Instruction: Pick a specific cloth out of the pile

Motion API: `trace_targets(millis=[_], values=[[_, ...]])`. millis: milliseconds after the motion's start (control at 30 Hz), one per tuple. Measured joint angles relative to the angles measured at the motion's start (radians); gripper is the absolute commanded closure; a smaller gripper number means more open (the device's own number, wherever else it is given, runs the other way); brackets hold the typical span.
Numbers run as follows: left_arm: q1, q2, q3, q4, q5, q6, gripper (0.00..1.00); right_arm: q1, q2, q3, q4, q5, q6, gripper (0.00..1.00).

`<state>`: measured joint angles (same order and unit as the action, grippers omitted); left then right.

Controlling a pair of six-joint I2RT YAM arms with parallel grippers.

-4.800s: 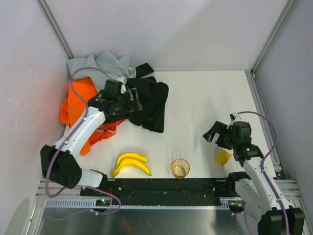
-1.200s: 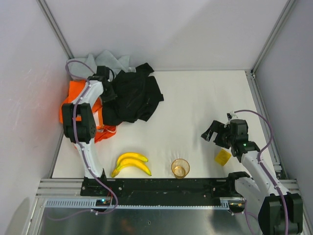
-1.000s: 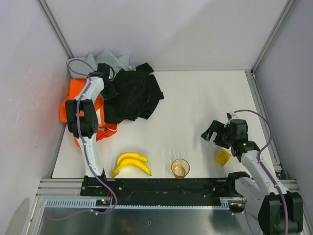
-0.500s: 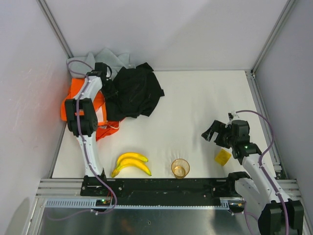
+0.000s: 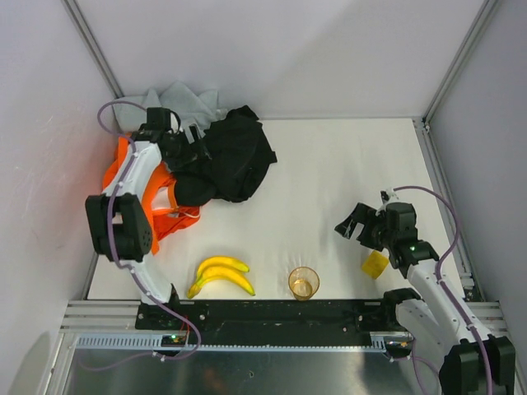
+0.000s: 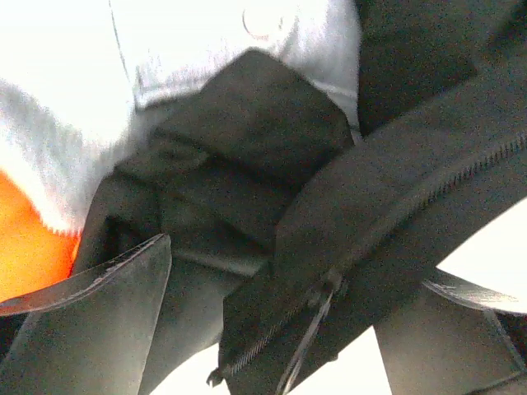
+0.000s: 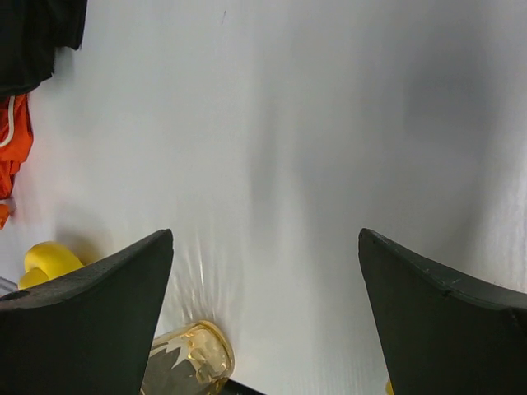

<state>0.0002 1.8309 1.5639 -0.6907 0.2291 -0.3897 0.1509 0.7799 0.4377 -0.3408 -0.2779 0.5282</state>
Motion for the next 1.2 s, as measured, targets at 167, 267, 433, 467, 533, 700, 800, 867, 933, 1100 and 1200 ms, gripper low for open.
trace_targets(millis=[167, 267, 433, 467, 533, 700, 800, 867, 933, 1100, 1200], values=[[0.000, -0.188, -0.094, -0.015, 0.011, 0.007, 0.00, 0.057, 0.005, 0.000, 0.002, 0.007, 0.031, 0.01], [0.000, -0.289, -0.149, -0.015, 0.008, 0.016, 0.00, 0.089, 0.014, 0.000, 0.004, 0.014, 0.048, 0.01], [0.000, -0.457, -0.262, -0.022, -0.040, 0.045, 0.00, 0.151, 0.043, 0.000, 0.027, 0.034, 0.083, 0.01], [0.000, -0.492, -0.290, -0.026, -0.055, 0.053, 0.00, 0.163, 0.051, 0.000, 0.033, 0.038, 0.088, 0.01], [0.000, -0.540, -0.328, -0.036, -0.092, 0.069, 0.00, 0.190, 0.070, 0.000, 0.049, 0.046, 0.102, 0.01], [0.000, -0.604, -0.404, -0.071, -0.221, 0.103, 0.00, 0.261, 0.128, 0.000, 0.099, 0.061, 0.137, 0.01], [0.000, -0.606, -0.439, -0.082, -0.275, 0.109, 0.00, 0.309, 0.173, 0.000, 0.134, 0.072, 0.160, 0.01], [0.000, -0.600, -0.460, -0.090, -0.303, 0.110, 0.00, 0.349, 0.210, 0.002, 0.158, 0.084, 0.177, 0.01], [0.000, -0.582, -0.470, -0.095, -0.324, 0.110, 0.00, 0.393, 0.253, 0.012, 0.172, 0.097, 0.190, 0.01], [0.000, -0.500, -0.477, -0.098, -0.351, 0.108, 0.00, 0.496, 0.372, 0.073, 0.220, 0.120, 0.221, 0.01], [0.000, -0.444, -0.476, -0.097, -0.356, 0.103, 0.00, 0.561, 0.462, 0.140, 0.256, 0.132, 0.237, 0.01]])
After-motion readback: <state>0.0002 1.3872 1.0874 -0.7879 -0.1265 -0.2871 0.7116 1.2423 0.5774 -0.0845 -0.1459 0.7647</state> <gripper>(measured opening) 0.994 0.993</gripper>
